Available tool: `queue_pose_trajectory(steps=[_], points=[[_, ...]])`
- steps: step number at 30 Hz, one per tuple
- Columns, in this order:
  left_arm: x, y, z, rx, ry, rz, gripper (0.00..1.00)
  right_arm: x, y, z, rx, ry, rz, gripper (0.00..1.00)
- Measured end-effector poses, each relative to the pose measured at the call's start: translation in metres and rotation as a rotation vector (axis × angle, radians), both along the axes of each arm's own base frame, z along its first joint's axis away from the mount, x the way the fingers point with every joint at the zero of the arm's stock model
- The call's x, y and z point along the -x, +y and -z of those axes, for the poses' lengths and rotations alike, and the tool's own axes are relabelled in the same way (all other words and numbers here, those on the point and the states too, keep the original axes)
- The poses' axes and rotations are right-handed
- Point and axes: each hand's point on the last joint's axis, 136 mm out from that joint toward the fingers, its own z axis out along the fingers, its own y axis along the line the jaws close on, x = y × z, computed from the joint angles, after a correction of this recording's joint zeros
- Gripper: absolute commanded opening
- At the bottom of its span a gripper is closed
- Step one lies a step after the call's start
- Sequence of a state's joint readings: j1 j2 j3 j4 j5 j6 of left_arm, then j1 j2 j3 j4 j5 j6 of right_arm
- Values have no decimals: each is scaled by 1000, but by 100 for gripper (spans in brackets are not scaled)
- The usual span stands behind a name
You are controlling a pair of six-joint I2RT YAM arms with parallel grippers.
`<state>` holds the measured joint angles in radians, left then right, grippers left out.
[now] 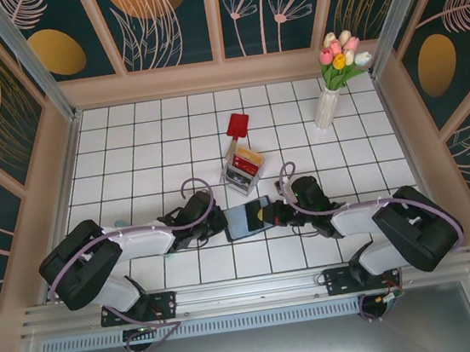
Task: Put the credit cards into the card holder
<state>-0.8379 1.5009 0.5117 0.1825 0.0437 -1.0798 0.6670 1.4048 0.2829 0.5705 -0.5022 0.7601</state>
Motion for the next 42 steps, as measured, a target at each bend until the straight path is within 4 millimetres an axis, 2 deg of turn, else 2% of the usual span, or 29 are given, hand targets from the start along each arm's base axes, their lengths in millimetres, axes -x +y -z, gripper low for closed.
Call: queue_pose_trajectory(steps=[16,20,25,27,37,42], points=[[-1,-1,0,-1,-2,2,3,2,11,8,-18,64,-16,0],[-1,-1,0,-2,-2,2,3,0,8,-1,-14,43,0,0],[-1,-1,0,-2,-2,2,3,-5,2,-27,-41,-45,33,0],[-1,-1,0,-2,-2,2,3,-7,0,-29,-41,-54,45,0],[-1,-1,0,-2,-2,2,3,-5,-8,3,39,12,71,0],[-1,-1,0,-2,-2,2,3,-2,-1,9,41,16,46,0]])
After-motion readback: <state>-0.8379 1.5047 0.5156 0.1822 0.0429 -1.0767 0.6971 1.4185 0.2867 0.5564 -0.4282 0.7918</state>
